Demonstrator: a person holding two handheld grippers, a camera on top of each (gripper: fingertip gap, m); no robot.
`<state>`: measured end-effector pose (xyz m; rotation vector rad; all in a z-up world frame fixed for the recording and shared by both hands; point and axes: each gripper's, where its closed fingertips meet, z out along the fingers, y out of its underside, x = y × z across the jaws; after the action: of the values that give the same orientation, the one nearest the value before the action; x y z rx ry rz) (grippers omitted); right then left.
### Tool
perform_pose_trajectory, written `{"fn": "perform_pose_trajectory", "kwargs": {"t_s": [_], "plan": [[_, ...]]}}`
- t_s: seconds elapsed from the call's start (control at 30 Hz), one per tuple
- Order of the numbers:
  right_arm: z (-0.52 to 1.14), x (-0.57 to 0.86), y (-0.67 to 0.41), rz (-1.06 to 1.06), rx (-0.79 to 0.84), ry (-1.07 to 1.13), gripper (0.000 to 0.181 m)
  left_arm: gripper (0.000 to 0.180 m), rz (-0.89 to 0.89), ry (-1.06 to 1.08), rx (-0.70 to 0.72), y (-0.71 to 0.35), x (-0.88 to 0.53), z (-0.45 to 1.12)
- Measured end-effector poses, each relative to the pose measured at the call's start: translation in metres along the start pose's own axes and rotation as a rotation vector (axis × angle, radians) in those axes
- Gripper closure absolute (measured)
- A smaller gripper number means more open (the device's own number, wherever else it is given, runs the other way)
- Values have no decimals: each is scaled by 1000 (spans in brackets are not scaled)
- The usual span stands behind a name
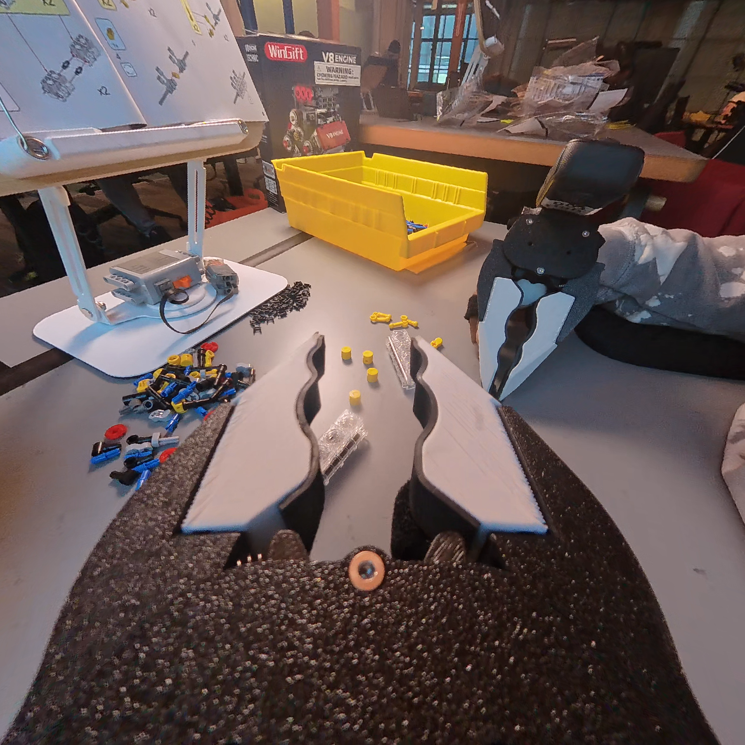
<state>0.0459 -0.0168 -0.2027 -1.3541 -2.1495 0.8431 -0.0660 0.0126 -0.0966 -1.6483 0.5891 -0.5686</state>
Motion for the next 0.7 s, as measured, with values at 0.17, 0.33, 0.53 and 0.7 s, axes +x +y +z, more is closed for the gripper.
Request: {"fn": "perform_pose_trajectory", "kwargs": {"t_s": [0.17, 0.33, 0.53, 0.7], "plan": [[-12, 10, -19, 53, 135, 28, 161, 134, 9, -47, 15, -3, -8, -2], [-57, 68, -39, 148, 356, 322, 151, 134, 7, -112, 10, -3, -21, -7], [-94, 121, -14, 325, 411, 605, 146, 135, -13, -142, -39, 8, -28, -5], [-91, 139, 8, 394, 328, 610, 150, 136, -30, -160, -71, 17, -33, -4]]}}
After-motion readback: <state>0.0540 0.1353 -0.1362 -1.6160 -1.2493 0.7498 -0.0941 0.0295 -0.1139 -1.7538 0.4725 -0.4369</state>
